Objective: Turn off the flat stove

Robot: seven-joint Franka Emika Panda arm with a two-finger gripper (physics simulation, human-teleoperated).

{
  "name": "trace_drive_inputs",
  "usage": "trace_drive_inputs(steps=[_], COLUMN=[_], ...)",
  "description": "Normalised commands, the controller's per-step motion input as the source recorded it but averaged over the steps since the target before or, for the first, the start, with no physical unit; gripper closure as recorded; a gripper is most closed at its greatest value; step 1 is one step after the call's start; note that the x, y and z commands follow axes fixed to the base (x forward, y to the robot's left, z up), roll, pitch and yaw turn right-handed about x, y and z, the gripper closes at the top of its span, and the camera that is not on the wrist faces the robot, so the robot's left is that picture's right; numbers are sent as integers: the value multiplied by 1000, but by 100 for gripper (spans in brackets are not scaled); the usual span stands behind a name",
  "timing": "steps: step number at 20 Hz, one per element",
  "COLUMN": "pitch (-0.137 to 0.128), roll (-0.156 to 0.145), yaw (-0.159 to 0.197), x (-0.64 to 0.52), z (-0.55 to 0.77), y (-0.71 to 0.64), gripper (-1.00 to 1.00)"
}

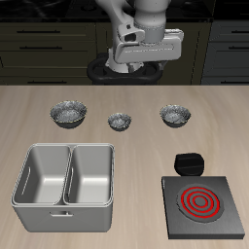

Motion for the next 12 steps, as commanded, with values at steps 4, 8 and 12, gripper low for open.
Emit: trace_drive_inputs(steps=[4, 8, 12], pitch=[-11, -14, -23], roll=[19, -29, -41], yaw=[3, 1, -3], x=[397, 282, 355], z=[227, 112, 117], y=[171, -47, 15], gripper=[-100, -100, -100])
